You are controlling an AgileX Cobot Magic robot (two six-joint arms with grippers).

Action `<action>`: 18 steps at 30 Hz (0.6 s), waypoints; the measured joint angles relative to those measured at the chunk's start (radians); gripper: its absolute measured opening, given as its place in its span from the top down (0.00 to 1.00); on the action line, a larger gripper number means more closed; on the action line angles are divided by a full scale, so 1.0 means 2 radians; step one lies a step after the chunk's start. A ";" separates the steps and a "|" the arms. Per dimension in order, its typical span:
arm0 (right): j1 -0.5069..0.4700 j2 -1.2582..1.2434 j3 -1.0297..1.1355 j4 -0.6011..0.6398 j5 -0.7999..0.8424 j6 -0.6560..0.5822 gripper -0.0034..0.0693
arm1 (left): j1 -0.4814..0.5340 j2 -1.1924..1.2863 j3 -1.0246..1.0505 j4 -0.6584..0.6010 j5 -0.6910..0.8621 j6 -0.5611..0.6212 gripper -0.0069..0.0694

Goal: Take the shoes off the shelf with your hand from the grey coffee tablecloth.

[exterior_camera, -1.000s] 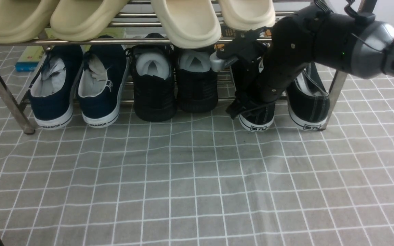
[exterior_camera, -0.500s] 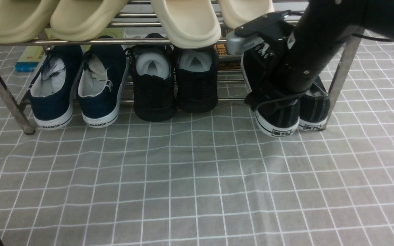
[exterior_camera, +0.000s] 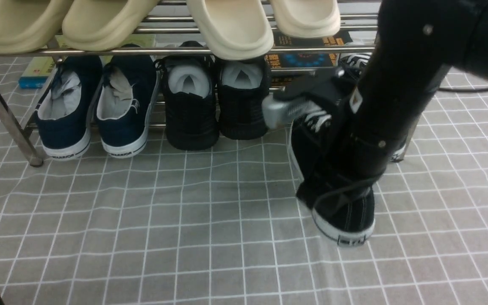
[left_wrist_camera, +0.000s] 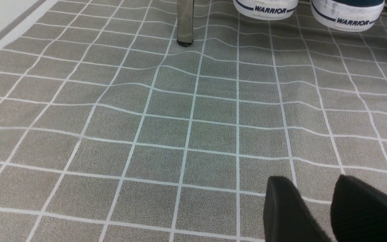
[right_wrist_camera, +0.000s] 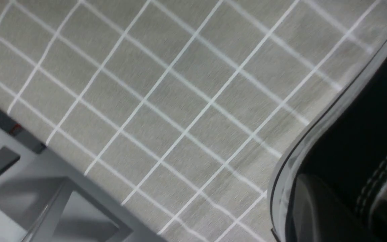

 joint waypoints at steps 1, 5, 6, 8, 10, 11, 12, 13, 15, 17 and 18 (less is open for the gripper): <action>0.010 -0.002 0.011 -0.002 0.000 0.007 0.93 | 0.000 0.000 0.000 0.000 0.000 0.000 0.60; 0.041 -0.008 0.051 -0.016 -0.017 0.038 0.93 | 0.000 0.000 0.000 0.000 0.000 0.000 0.60; 0.042 -0.008 0.051 -0.017 -0.018 0.038 0.93 | 0.000 0.000 0.000 0.000 0.000 0.000 0.60; 0.050 -0.009 0.075 -0.023 -0.046 0.044 0.93 | 0.000 0.000 0.000 0.000 0.000 0.000 0.60; 0.050 -0.009 0.094 -0.026 -0.076 0.049 0.93 | 0.000 0.000 0.000 0.000 0.000 0.000 0.60; 0.050 -0.009 0.102 -0.029 -0.093 0.051 0.92 | 0.000 0.000 0.000 0.000 0.000 0.000 0.60; 0.050 -0.009 0.109 -0.034 -0.109 0.053 0.92 | 0.000 0.000 0.000 0.000 0.000 0.000 0.60; 0.050 -0.009 0.114 -0.040 -0.121 0.054 0.92 | 0.000 0.000 0.000 0.000 0.000 0.000 0.60; 0.050 -0.009 0.124 -0.053 -0.145 0.055 0.92 | 0.000 0.000 0.000 0.000 0.000 0.000 0.60; 0.050 -0.009 0.128 -0.065 -0.161 0.056 0.92 | 0.000 0.000 0.000 0.000 0.000 0.000 0.60; 0.050 -0.008 0.128 -0.070 -0.167 0.057 0.92 | 0.000 0.000 0.000 0.000 0.000 0.000 0.60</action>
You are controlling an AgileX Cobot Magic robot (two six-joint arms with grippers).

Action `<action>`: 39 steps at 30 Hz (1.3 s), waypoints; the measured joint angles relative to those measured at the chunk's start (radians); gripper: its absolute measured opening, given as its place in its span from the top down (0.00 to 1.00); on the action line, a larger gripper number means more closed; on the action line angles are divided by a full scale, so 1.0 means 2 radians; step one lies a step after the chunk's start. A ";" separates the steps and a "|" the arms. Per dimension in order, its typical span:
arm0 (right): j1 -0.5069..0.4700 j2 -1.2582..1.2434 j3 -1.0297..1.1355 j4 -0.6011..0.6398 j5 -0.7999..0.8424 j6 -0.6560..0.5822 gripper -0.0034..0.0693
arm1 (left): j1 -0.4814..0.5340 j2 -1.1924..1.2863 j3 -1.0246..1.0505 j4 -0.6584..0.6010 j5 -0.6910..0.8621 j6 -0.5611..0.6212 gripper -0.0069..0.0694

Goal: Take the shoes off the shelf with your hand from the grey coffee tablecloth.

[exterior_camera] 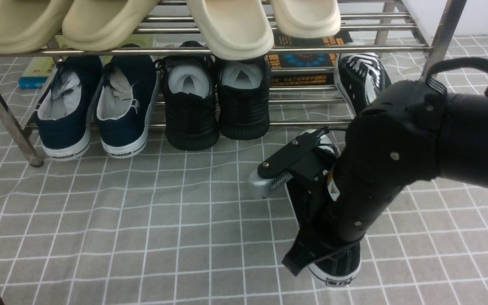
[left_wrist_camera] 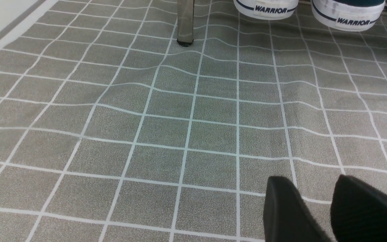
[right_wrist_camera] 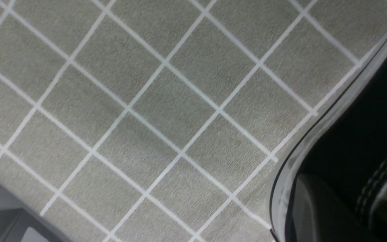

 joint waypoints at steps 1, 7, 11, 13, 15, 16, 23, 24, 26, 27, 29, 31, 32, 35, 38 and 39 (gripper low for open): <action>0.000 0.002 0.000 -0.002 -0.007 0.001 0.92 | 0.000 0.000 0.000 0.000 0.000 0.000 0.60; 0.001 0.024 0.000 -0.005 -0.036 0.001 0.91 | 0.000 0.000 0.000 0.000 0.000 0.000 0.60; 0.001 0.041 0.000 -0.005 -0.040 0.001 0.89 | 0.000 0.000 0.000 0.000 0.000 0.000 0.60; 0.001 0.045 0.000 -0.004 -0.042 0.001 0.87 | 0.000 0.000 0.000 0.000 0.000 0.000 0.60; 0.001 0.049 0.000 -0.004 -0.047 0.001 0.83 | 0.000 0.000 0.000 0.000 0.000 0.000 0.60; 0.001 0.049 0.000 -0.007 -0.048 0.001 0.78 | 0.000 0.000 0.000 0.000 0.000 0.000 0.60; 0.000 0.025 -0.010 -0.009 -0.015 0.001 0.52 | 0.000 0.000 0.000 0.000 0.000 0.000 0.60; 0.000 0.019 -0.015 -0.009 -0.006 0.002 0.50 | 0.000 0.000 0.000 0.001 0.000 0.000 0.60; 0.000 0.007 -0.028 -0.013 0.013 0.002 0.46 | 0.000 0.000 0.000 0.002 0.000 0.000 0.60; 0.000 0.006 -0.028 -0.014 0.015 0.002 0.46 | 0.000 0.000 0.000 0.002 0.000 0.000 0.60; 0.000 -0.016 -0.046 -0.037 0.033 0.003 0.45 | 0.000 0.000 0.000 0.002 0.000 0.000 0.60; -0.001 -0.032 -0.054 -0.072 0.037 0.010 0.44 | 0.000 0.000 0.000 0.002 0.000 0.000 0.60; -0.002 -0.036 -0.055 -0.087 0.037 0.015 0.44 | 0.000 0.000 0.000 0.002 0.000 0.000 0.60; -0.021 -0.042 -0.055 -0.134 0.033 0.050 0.44 | 0.000 0.000 0.000 0.002 0.000 0.000 0.60; -0.047 -0.040 -0.057 -0.154 0.023 0.074 0.44 | 0.000 0.000 0.000 0.002 0.000 0.000 0.60; -0.075 -0.034 -0.063 -0.159 0.012 0.085 0.44 | 0.000 0.000 0.000 0.003 0.000 0.000 0.60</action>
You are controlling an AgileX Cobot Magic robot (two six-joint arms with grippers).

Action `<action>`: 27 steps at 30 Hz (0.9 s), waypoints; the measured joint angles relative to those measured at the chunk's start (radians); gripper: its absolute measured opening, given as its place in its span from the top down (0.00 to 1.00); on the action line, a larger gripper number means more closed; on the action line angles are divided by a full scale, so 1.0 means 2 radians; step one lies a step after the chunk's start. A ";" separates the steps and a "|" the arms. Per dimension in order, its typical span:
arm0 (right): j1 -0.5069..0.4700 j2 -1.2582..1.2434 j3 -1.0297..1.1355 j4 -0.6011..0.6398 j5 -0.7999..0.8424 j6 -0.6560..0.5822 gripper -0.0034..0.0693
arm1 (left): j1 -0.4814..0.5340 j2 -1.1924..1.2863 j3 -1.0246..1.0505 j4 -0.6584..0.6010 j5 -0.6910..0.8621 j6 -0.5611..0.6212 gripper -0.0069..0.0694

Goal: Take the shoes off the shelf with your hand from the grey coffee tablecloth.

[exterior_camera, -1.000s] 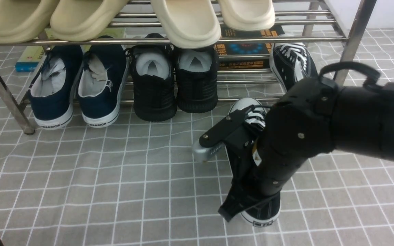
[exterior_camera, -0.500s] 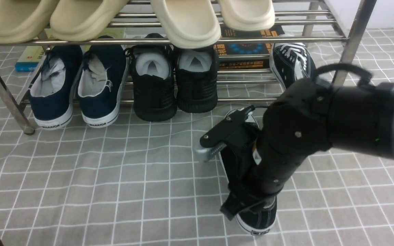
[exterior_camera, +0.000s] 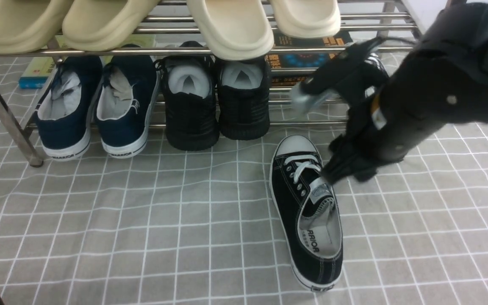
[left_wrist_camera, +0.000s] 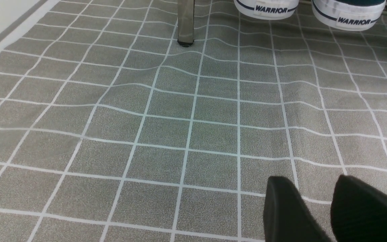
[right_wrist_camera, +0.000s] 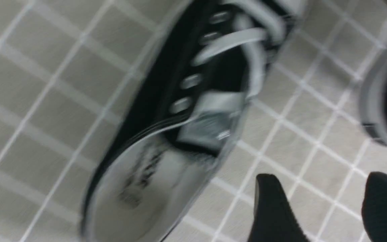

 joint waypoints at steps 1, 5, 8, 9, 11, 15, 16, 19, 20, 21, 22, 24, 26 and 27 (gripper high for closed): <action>-0.003 0.001 -0.002 0.000 -0.003 0.001 0.44 | 0.000 0.000 0.000 0.000 0.000 0.000 0.60; -0.068 0.030 -0.039 -0.001 -0.052 0.007 0.44 | 0.000 0.000 0.000 0.000 0.000 0.000 0.60; -0.088 0.054 -0.052 -0.001 -0.080 0.009 0.44 | 0.000 0.000 0.000 0.000 0.000 0.000 0.60; -0.093 0.063 -0.053 -0.001 -0.087 0.010 0.44 | 0.000 0.000 0.000 0.000 0.000 0.000 0.60; -0.101 0.078 -0.053 -0.002 -0.090 0.010 0.44 | 0.000 0.000 0.000 0.000 0.000 0.000 0.60; -0.106 0.100 -0.053 -0.006 -0.094 0.014 0.45 | 0.000 0.000 0.000 0.000 0.000 0.000 0.60; -0.107 0.109 -0.053 -0.007 -0.101 0.015 0.47 | 0.000 0.000 0.000 0.001 0.000 0.000 0.60; -0.107 0.118 -0.053 -0.007 -0.111 0.015 0.51 | 0.000 0.000 0.000 0.001 0.000 0.000 0.60; -0.107 0.123 -0.053 -0.009 -0.115 0.015 0.57 | 0.000 0.000 0.000 0.001 0.000 0.000 0.60; -0.107 0.125 -0.053 -0.009 -0.115 0.015 0.64 | 0.000 0.000 0.000 0.001 0.000 0.000 0.60; -0.107 0.126 -0.053 -0.009 -0.113 0.016 0.74 | 0.000 0.000 0.000 0.001 0.000 0.000 0.60; -0.107 0.124 -0.053 -0.007 -0.109 0.016 0.87 | 0.000 0.000 0.000 0.001 0.000 0.000 0.60; -0.105 0.114 -0.053 0.005 -0.086 0.015 0.95 | 0.000 0.000 0.000 0.001 0.000 0.000 0.60; -0.104 0.111 -0.053 0.008 -0.082 0.014 0.95 | 0.000 0.000 0.000 0.001 0.000 0.000 0.60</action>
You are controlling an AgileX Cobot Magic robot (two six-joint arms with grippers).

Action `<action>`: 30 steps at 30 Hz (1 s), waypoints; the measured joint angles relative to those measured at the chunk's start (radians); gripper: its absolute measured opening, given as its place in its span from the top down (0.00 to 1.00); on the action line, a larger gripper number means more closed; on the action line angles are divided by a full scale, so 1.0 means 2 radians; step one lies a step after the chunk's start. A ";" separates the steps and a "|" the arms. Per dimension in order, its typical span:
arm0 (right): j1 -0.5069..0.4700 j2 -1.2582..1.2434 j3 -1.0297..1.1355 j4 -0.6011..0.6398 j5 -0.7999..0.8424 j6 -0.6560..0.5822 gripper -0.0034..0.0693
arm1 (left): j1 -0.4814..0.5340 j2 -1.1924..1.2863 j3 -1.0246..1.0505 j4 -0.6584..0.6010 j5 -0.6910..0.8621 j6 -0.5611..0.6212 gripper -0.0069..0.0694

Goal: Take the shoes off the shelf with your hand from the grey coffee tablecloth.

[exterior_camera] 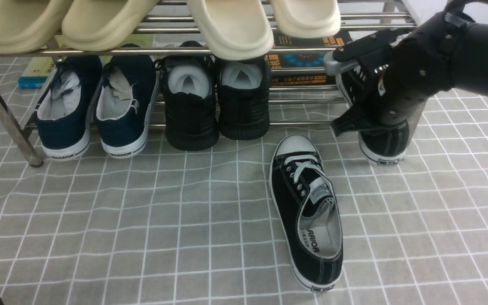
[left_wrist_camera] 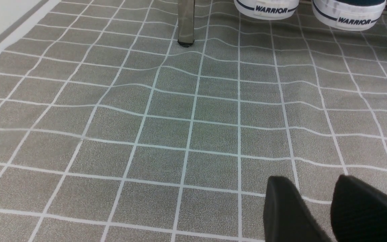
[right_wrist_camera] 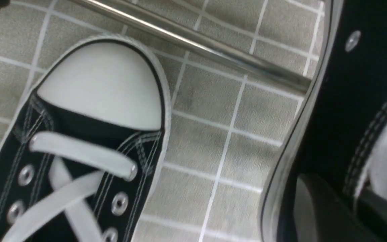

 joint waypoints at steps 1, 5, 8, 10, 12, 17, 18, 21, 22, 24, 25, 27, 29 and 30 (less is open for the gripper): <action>0.006 -0.015 0.001 0.012 0.031 -0.008 0.95 | 0.000 0.000 0.000 0.000 0.000 0.000 0.60; 0.032 -0.076 0.001 0.065 0.137 -0.044 0.95 | 0.000 0.000 0.000 0.000 0.000 0.000 0.60; 0.054 -0.109 0.018 0.092 0.177 -0.056 0.95 | 0.000 0.000 0.000 0.000 0.000 0.000 0.60; 0.065 -0.124 0.042 0.101 0.179 -0.056 0.95 | 0.000 0.000 0.000 0.000 0.000 0.000 0.60; 0.083 -0.145 0.088 0.112 0.170 -0.055 0.95 | 0.000 0.000 0.000 0.000 0.000 0.000 0.60; 0.106 -0.159 0.159 0.122 0.128 -0.050 0.95 | 0.000 0.000 0.000 0.000 0.000 0.000 0.60; 0.107 -0.159 0.166 0.123 0.123 -0.050 0.95 | 0.000 0.000 0.000 0.000 0.000 0.000 0.60; 0.108 -0.158 0.173 0.121 0.119 -0.046 0.95 | 0.000 0.000 0.000 0.002 0.000 0.000 0.60; 0.108 -0.159 0.173 0.117 0.114 -0.042 0.95 | 0.000 0.000 0.000 0.002 0.000 0.000 0.60; 0.108 -0.159 0.173 0.108 0.105 -0.035 0.95 | 0.000 0.000 0.000 0.002 0.000 0.000 0.60; 0.106 -0.159 0.173 0.094 0.094 -0.024 0.95 | 0.000 0.000 0.000 0.002 0.000 0.000 0.60; 0.099 -0.159 0.173 0.075 0.079 -0.008 0.95 | 0.000 0.000 0.000 0.002 0.000 0.000 0.60; 0.087 -0.159 0.173 0.066 0.077 0.005 0.94 | 0.000 0.000 0.000 0.003 0.000 0.000 0.60; 0.083 -0.159 0.173 0.066 0.077 0.008 0.94 | 0.000 0.000 0.000 0.004 0.000 0.000 0.60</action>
